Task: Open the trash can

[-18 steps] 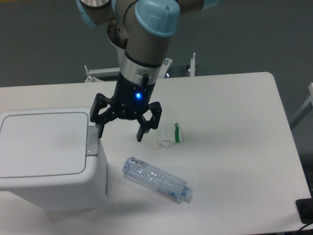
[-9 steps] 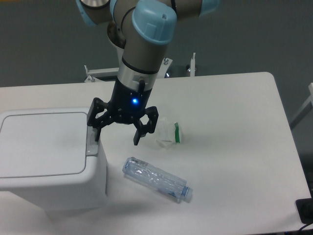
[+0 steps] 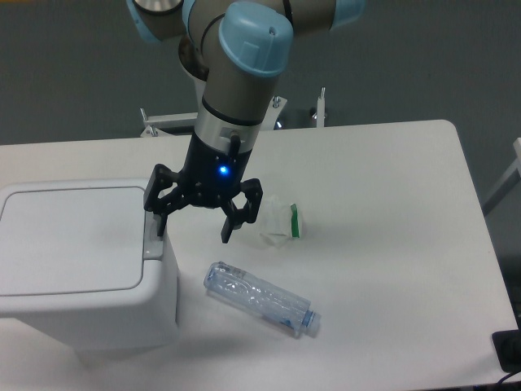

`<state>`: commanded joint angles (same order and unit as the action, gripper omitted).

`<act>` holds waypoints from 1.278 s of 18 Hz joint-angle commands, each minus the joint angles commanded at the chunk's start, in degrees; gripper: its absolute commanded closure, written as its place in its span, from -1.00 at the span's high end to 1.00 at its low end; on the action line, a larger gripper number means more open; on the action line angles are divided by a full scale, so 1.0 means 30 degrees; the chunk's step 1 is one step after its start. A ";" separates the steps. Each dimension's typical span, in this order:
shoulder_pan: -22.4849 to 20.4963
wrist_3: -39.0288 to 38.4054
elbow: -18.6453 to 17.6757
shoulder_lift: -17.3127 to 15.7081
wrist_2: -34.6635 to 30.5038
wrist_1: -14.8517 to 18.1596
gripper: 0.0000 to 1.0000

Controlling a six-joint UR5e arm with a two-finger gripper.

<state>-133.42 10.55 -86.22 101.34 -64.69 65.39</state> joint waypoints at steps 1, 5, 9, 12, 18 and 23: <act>0.0000 0.0029 0.0000 0.0000 0.0000 0.0000 1.00; 0.0088 0.0029 0.0000 0.0030 0.0000 -0.0029 1.00; 0.0088 0.0000 0.0029 0.0030 -0.0029 -0.0029 1.00; 0.0088 0.0000 0.0029 0.0030 -0.0029 -0.0029 1.00; 0.0088 0.0029 0.0000 0.0088 -0.0029 -0.0088 1.00; -0.0320 0.0380 0.2456 0.0059 -0.0991 -0.0117 1.00</act>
<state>-134.38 11.69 -78.85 101.51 -67.66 65.04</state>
